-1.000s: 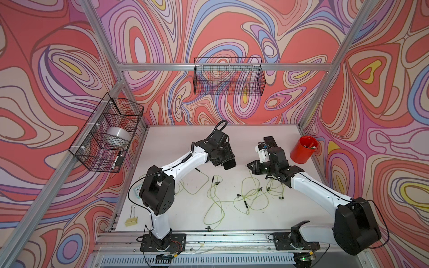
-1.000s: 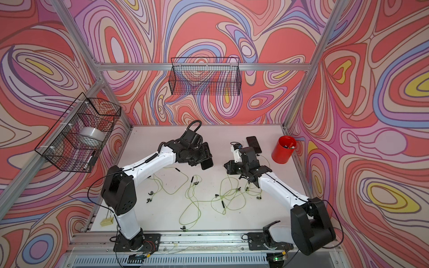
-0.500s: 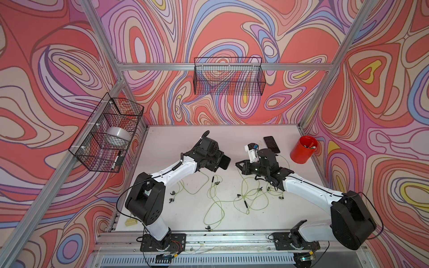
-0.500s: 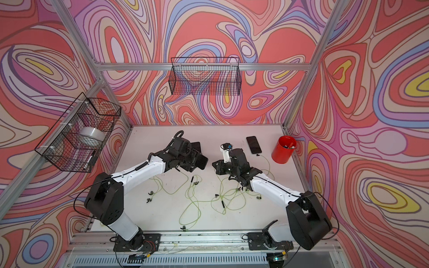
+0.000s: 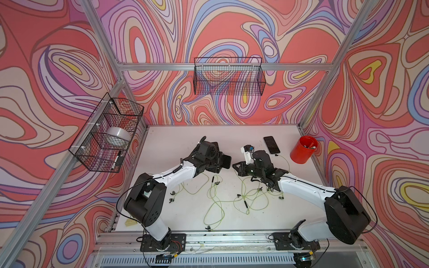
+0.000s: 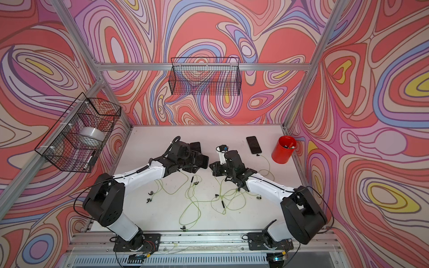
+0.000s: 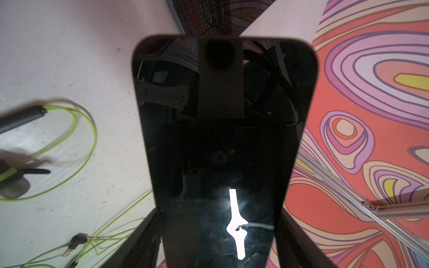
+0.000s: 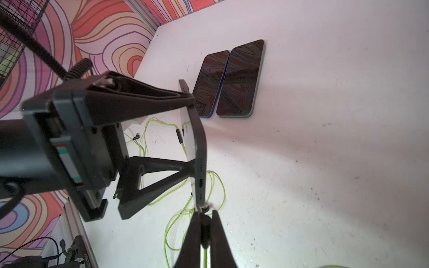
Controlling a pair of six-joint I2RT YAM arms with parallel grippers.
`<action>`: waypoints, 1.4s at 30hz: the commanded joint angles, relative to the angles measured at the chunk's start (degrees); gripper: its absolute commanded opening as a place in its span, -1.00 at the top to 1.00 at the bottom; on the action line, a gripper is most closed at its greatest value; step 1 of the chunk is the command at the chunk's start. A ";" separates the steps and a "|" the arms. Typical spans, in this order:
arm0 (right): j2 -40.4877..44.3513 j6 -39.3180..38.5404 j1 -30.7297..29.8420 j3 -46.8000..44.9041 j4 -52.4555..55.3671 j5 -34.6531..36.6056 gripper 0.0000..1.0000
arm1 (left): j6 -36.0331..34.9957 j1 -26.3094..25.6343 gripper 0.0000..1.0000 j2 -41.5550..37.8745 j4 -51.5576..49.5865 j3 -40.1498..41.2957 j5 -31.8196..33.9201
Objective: Plug wired earphones into phones
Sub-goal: Insert the wired earphone into the phone.
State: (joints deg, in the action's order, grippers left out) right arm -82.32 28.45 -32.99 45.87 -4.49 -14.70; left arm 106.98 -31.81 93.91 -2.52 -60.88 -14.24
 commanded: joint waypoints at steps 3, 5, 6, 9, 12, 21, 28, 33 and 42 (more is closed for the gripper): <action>-1.22 0.38 -0.41 1.91 -0.69 1.16 1.00 | 2.16 0.17 1.00 -2.05 4.34 0.85 -1.05; -1.36 0.36 -0.50 2.12 -0.83 1.33 1.00 | 2.16 0.18 1.00 -1.98 4.72 1.10 -1.23; -1.45 0.36 -0.56 2.21 -0.94 1.34 1.00 | 2.16 0.17 1.00 -1.97 4.86 1.20 -1.23; -1.71 0.56 -0.75 2.36 -1.30 1.59 1.00 | 2.08 0.17 1.00 -1.64 5.44 1.42 -1.65; -1.78 0.47 -0.83 2.39 -1.36 2.05 1.00 | 2.09 0.17 1.00 -1.36 6.34 1.81 -2.02; -3.04 0.44 -0.88 2.82 -2.26 3.10 1.00 | 2.07 0.17 1.00 -1.36 7.36 2.35 -2.46; -3.03 0.33 -0.85 3.03 -2.88 3.51 1.00 | 2.38 0.16 1.00 -1.18 7.79 3.04 -2.46; -0.40 -0.17 -0.85 1.97 -1.62 5.66 1.00 | 2.88 0.17 1.00 -1.15 8.22 3.58 -1.84; 0.69 -0.18 -0.88 1.51 -0.83 5.57 1.00 | 3.31 0.17 1.00 -0.68 9.47 3.93 -1.98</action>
State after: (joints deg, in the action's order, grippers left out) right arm -82.28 28.58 -33.47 47.57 -5.58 -9.72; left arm 109.06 -31.66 93.73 4.03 -57.10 -16.10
